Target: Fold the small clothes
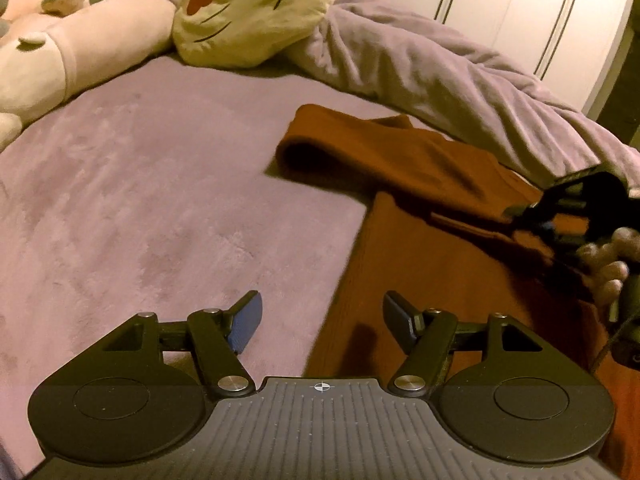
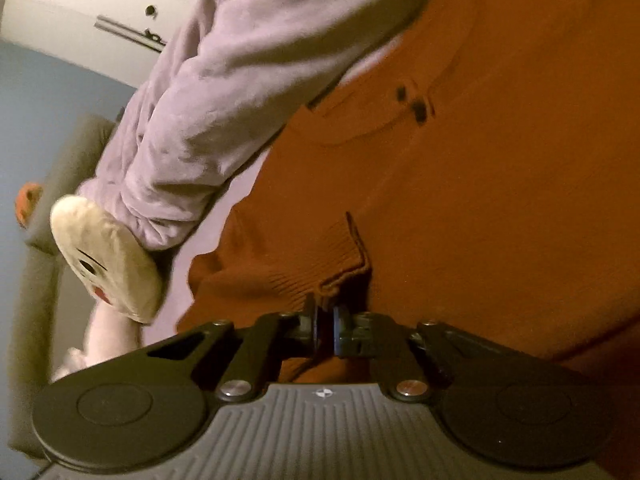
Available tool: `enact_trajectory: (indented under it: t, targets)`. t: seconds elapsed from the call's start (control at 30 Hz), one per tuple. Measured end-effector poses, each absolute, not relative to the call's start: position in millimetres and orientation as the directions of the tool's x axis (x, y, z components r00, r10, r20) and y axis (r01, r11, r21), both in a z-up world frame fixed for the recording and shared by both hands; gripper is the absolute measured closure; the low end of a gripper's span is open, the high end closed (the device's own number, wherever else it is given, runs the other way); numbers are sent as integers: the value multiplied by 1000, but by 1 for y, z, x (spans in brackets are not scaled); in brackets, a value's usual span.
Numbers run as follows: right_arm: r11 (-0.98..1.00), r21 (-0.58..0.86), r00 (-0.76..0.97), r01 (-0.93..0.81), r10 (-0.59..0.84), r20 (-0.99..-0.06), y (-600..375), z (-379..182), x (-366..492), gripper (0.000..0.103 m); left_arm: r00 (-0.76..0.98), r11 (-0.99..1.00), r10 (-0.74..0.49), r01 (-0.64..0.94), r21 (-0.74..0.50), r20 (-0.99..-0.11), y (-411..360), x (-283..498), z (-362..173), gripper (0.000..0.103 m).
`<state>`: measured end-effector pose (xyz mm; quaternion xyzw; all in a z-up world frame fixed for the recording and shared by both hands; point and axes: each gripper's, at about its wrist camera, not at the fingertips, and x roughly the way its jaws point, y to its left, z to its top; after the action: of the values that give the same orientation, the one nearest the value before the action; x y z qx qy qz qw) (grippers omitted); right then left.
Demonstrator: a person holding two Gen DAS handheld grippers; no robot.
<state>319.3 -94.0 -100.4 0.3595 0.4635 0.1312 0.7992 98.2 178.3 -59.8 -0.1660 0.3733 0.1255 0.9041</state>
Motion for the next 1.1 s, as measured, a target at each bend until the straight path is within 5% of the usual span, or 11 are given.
enact_trajectory:
  t: [0.27,0.37,0.53,0.83,0.93,1.1]
  targets:
    - [872,486,768,-65,354,-534,-162,-25,266,97,695,935,99,-310,-173,-712,156,112,-49,30]
    - [910,414,783,6,253,-568,-199,-30,260,97,726,960,88,-244,-136,-682,140,143,-45,17]
    - [891,436,763,129,192,-617,-247,-50,262,97,688,968,98,-235,-93,-719,126,195,-61,24]
    - [757,626,710,189,335,-620,-266,-88,275,85,666,966,101,-244,-88,-739,123,211,-71,23]
    - [773,613,716,162,336,-612,-261,-82,279,97,657,966,115,-248,-70,-745,121,213,-75,23]
    - [854,513,789,92,252,-561,-255,-50,274,97,653,960,167,-278,-28,-739,119,217,-78,20]
